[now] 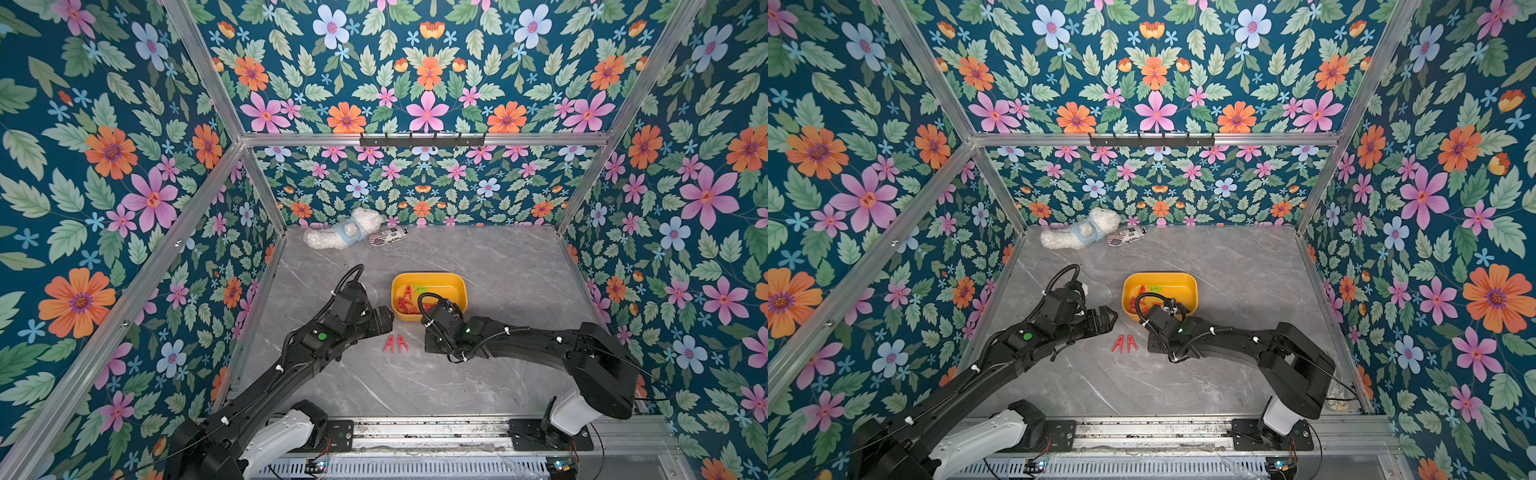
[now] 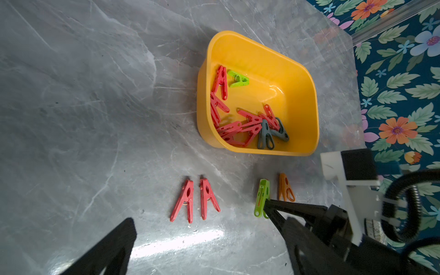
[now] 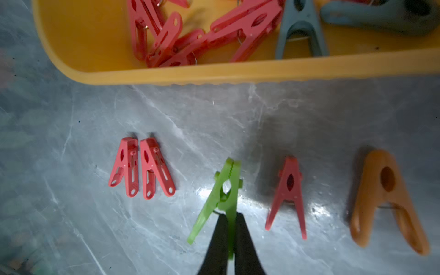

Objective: Take the clothespins out of the storage box
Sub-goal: Place the clothespin at the center of the board.

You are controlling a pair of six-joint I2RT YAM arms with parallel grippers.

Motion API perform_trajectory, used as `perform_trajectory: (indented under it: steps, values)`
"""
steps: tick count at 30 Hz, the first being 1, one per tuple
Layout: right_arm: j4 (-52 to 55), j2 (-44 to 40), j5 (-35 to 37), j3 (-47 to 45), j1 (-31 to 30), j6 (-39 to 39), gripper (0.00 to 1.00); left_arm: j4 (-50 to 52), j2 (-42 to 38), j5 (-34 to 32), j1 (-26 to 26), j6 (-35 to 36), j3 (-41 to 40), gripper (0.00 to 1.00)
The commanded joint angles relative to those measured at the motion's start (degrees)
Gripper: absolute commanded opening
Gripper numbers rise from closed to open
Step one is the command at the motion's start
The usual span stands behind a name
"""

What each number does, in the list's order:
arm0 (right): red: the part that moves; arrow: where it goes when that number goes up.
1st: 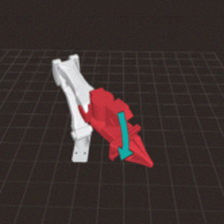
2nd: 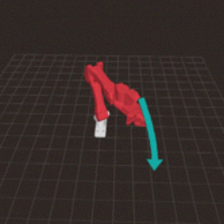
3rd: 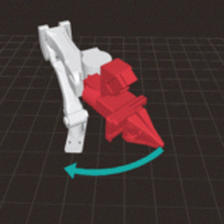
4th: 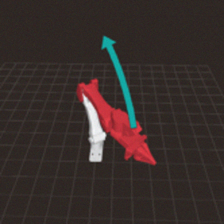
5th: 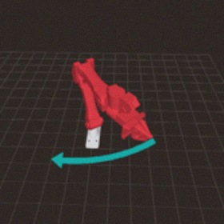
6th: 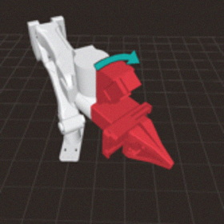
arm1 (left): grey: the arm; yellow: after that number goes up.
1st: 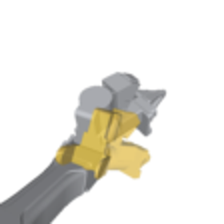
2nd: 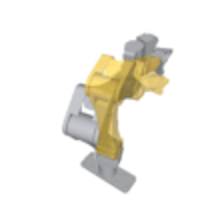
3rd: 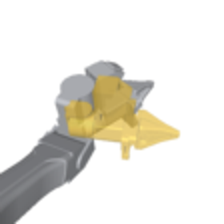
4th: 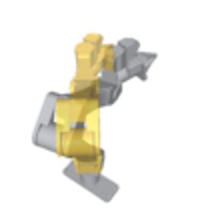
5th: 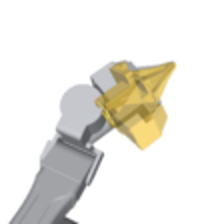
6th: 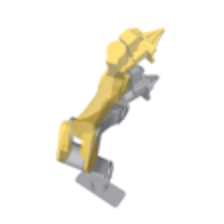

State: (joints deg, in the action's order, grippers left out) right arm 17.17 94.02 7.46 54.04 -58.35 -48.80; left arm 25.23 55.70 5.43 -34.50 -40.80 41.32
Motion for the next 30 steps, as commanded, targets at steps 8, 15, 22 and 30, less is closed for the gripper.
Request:
perform_trajectory:
  steps: [8, 15, 22, 30]
  values:
    - [-2.42, 4.07, 0.62, -1.31, -0.33, -3.61, 0.02, 3.24, -3.27, -1.79, -0.04, -1.35, -1.09, 1.00]
    - [-2.23, 4.96, 0.53, -1.14, -0.34, -3.00, 0.09, 3.15, -3.26, -2.00, -0.04, -1.83, -1.29, 1.00]
    - [-0.83, 2.60, 1.14, 0.37, -0.35, -1.58, 0.21, 2.32, -1.42, -2.25, -0.04, -1.66, -0.38, 1.00]
    - [-0.31, -5.40, 4.06, 1.01, -0.34, 1.24, 0.38, 0.14, 3.27, -2.33, -0.04, -0.64, 2.19, 1.00]
